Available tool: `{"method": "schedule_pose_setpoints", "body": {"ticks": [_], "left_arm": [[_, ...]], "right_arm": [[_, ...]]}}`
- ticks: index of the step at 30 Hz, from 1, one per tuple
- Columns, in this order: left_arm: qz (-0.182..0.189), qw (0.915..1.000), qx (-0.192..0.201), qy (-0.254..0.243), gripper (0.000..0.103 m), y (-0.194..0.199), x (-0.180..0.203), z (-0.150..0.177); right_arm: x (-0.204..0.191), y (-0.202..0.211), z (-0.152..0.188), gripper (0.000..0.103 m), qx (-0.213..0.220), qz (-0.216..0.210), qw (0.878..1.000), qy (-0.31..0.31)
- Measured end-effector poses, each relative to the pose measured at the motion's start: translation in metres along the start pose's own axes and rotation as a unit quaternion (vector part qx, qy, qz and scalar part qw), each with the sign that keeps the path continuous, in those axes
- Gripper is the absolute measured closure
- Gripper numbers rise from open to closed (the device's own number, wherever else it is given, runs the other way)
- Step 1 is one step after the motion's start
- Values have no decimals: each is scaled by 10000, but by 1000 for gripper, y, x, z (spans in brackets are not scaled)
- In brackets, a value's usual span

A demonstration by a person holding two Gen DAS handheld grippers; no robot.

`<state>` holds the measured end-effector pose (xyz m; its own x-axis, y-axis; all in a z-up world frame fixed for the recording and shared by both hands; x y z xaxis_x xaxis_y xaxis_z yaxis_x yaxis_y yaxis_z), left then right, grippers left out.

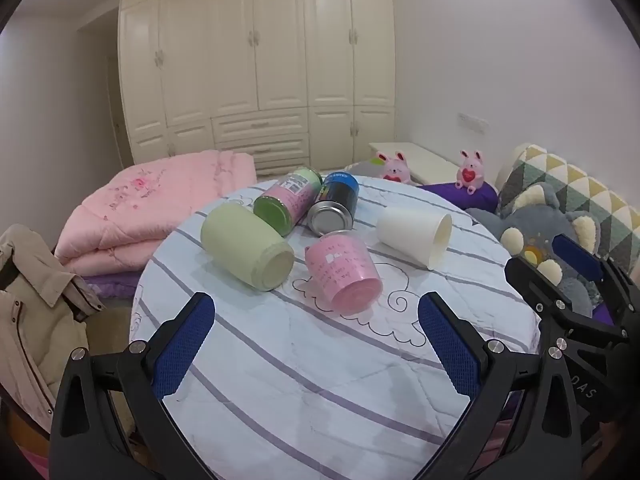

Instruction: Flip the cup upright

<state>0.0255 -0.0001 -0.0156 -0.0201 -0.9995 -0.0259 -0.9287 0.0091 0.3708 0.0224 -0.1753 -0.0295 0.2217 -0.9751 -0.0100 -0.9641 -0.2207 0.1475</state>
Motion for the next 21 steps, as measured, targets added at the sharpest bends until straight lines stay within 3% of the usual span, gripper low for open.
{"method": "schedule_pose_setpoints", "body": {"ticks": [21], "left_arm": [[34,10000,-41,-46,0,-2,4,1]], "right_arm": [[5,3,2,21,-17,59,10000,-10]]}}
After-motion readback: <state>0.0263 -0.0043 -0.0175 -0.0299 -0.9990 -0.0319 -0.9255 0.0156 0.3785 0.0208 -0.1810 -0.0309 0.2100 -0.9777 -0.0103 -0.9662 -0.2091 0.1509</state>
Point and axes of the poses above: each gripper's, at about its wrist camera, not at the fingertips, and y roughly against the way its jaws point, x to its right, z to its underside, the point moved 3 cm from there along -y, roughly the way its jaws point, and after that the axes turned 10 degrees about x, right-handed, at the moved point
